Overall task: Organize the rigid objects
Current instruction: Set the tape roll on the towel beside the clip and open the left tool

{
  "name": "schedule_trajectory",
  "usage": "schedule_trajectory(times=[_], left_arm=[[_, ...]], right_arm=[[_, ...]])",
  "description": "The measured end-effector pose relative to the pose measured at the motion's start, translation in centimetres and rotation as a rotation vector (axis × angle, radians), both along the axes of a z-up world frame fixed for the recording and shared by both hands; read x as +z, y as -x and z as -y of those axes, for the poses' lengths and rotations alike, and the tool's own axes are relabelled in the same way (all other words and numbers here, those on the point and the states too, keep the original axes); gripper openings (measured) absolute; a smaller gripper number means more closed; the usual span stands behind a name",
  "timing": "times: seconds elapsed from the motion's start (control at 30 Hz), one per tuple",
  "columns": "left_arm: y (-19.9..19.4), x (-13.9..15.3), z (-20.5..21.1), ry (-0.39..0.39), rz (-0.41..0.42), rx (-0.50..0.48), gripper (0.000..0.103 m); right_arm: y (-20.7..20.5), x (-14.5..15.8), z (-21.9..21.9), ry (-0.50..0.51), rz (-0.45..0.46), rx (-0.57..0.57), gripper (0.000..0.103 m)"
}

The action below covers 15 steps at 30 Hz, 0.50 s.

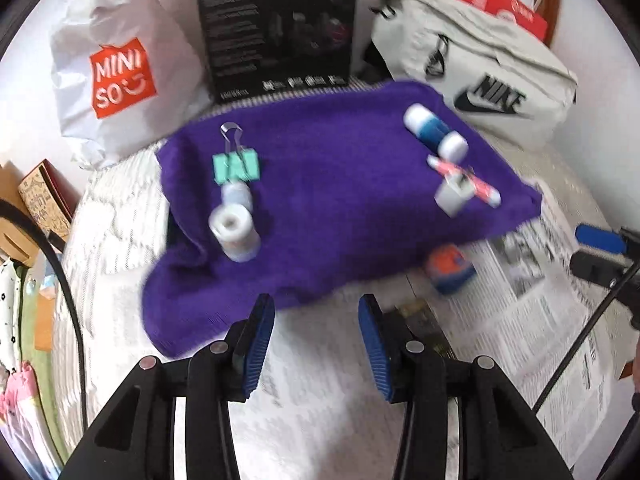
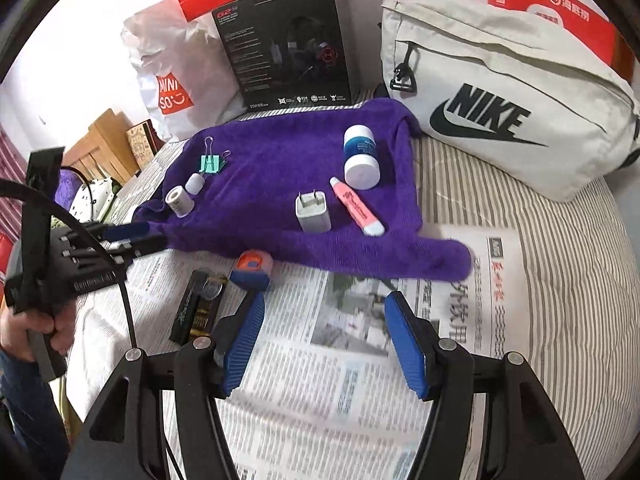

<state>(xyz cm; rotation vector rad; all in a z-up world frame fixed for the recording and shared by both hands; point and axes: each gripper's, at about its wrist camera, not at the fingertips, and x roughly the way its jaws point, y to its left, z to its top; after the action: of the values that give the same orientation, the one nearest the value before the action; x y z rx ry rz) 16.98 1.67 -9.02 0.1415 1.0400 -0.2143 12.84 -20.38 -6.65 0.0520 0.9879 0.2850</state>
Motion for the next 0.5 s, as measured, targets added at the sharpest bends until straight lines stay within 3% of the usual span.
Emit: schedule_trajectory(times=[0.23, 0.5], left_arm=[[2.0, -2.1, 1.2, 0.018, -0.058, -0.018, 0.042], [2.1, -2.5, 2.8, 0.020, -0.074, -0.037, 0.043]], right_arm=[[1.9, -0.2, 1.5, -0.006, -0.017, -0.023, 0.062], [2.3, -0.3, 2.4, -0.029, -0.021, -0.040, 0.062]])
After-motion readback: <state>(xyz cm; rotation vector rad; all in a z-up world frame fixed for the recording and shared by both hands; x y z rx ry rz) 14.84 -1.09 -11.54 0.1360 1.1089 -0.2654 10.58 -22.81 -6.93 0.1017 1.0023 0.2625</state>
